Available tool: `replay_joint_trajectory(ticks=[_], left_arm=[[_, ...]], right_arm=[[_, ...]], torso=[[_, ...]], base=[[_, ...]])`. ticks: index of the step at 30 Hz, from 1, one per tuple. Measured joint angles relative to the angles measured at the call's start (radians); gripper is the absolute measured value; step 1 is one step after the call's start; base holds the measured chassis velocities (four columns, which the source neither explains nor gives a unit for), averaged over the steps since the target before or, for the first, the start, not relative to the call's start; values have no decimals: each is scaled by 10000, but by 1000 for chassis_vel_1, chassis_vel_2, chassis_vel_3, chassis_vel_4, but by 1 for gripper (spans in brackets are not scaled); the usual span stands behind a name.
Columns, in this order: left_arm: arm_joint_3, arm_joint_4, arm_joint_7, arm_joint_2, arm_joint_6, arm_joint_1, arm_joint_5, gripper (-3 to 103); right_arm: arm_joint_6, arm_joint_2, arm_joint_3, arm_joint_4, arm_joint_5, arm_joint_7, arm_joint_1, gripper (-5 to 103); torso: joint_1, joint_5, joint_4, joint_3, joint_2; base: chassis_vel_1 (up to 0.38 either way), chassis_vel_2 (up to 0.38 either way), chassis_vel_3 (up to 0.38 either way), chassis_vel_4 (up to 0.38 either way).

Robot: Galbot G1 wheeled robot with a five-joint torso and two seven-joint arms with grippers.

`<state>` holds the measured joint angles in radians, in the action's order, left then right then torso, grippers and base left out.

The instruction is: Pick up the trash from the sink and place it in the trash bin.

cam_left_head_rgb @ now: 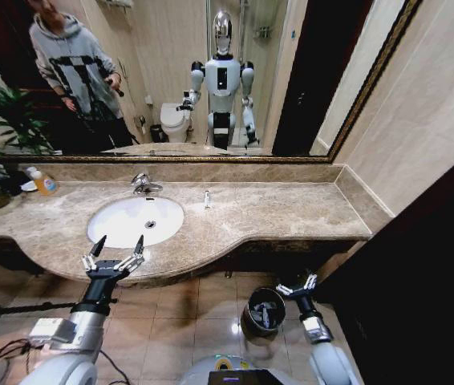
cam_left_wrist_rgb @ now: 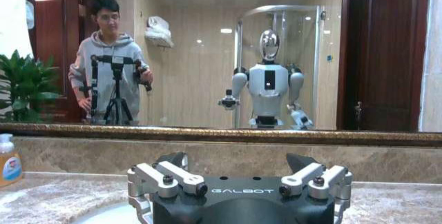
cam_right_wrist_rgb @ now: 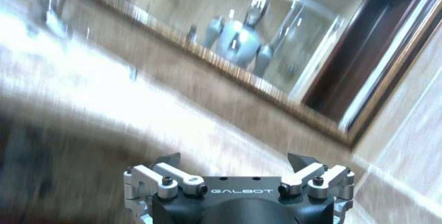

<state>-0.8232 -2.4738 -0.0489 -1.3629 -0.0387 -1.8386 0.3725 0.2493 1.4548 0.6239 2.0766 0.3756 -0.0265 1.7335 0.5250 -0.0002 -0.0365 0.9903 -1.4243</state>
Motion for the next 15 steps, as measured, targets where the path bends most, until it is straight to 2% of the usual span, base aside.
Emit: replay_joint_trajectory(ticks=[3,4,6,7,9,11,12,15], left_arm=[[-1,0,0,1,0,0,0,100],[-1,0,0,1,0,0,0,100],[-1,-1,0,2,0,0,0,100],[-1,-1,0,2,0,0,0,100],[-1,0,1,0,0,0,0,100],[-1,0,1,0,0,-1,0,100],[0,0,0,0,0,0,0,100],[-1,-1,1,2,0,0,0,100]], right_arm=[[-978,-196,-327,1254,-1164,379,-240,100],[-978,-196,-327,1254,-1164,379,-240,100],[-1956,-611,-598,1619,-2289,668,-940,100],[-1956,-611,-598,1619,-2289,668,-940,100],[-2840,-1428,-900,1424,-3572,791,-1866,100],[-2977,-1639,-968,1288,-3778,829,-2099,100],[-3283,-2151,-1173,879,-4229,928,-2768,100],[-3869,-2750,-1839,123,-4888,939,-4225,100]], torso=[[0,1,0,1,0],[0,1,0,1,0],[0,2,-2,1,0],[0,2,-2,1,0],[1,1,-3,1,1],[0,2,-3,2,1],[1,3,-2,2,2],[2,2,0,3,2]], base=[[0,0,0,0],[0,0,0,0],[0,0,0,0],[0,0,0,0],[0,0,0,0],[0,0,0,0],[0,0,0,0],[0,0,0,0]])
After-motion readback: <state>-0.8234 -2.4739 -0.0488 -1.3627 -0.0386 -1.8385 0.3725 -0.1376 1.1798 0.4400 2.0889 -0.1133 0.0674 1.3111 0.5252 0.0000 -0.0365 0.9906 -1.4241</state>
